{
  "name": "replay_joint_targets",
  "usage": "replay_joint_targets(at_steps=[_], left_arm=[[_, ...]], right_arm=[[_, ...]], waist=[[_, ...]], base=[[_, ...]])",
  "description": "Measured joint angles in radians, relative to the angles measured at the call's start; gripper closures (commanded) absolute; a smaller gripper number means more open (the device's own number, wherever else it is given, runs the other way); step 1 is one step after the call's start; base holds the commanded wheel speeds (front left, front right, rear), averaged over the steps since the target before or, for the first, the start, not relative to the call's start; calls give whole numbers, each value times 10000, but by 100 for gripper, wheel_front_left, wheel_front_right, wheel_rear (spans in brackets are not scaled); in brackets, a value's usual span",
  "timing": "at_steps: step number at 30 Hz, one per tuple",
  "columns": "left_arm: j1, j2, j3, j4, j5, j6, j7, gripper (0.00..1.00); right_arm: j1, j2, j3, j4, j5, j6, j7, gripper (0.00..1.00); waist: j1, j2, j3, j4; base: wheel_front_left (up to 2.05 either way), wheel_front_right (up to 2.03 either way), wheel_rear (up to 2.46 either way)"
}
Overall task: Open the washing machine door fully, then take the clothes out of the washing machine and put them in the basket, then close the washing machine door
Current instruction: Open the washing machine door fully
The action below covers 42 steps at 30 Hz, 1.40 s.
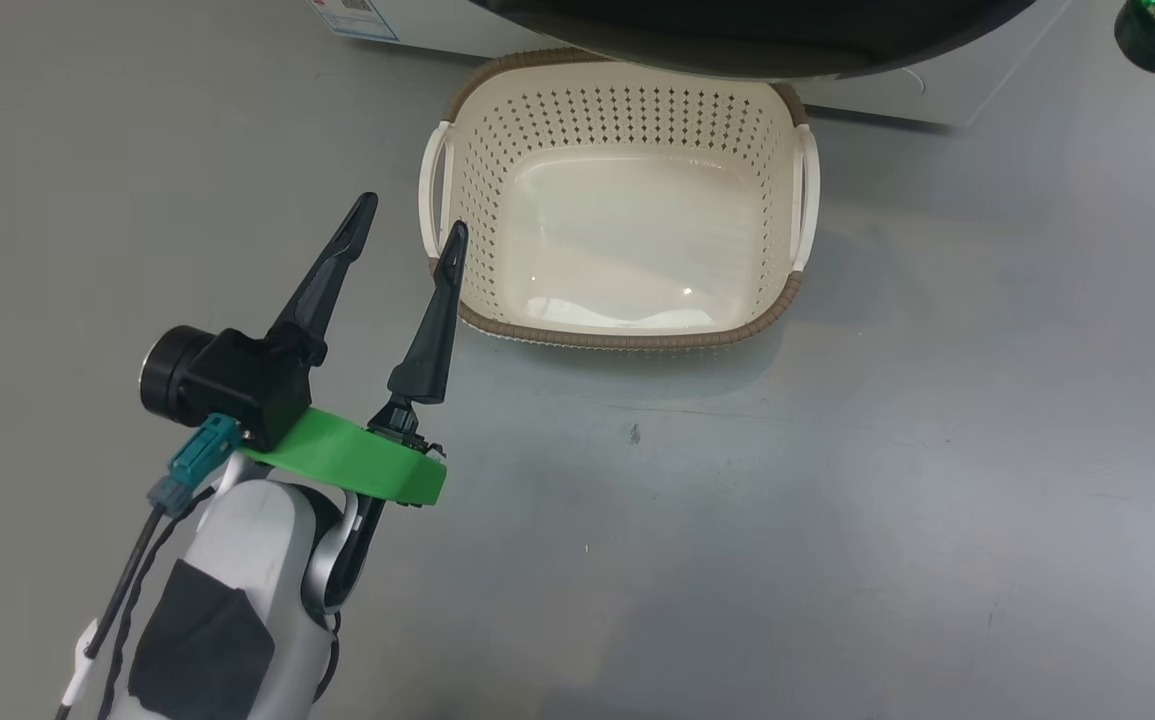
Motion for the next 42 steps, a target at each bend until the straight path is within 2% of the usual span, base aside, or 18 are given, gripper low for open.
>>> replay_joint_targets(at_steps=[10,21,31,42], left_arm=[[37,-21,31,125,73,-4,-2,0],[300,-25,38,393,163,-23,-2,0],[719,-25,40,698,178,-31,0,0],[1083,-25,27,976,180,-31,0,0]], right_arm=[[649,291,230,115,374,489,982,100],[1586,690,614,63,583,830,1937,100],[2593,999,963,-364,796,1001,2719,100],[3870,1331,1363,-905,1018,1011,3235,100]], waist=[[0,0,-392,-144],[1,0,-985,-311],[0,0,-1594,-373],[0,0,-2379,-295]], base=[[0,0,0],[0,0,0],[0,0,0],[0,0,0]])
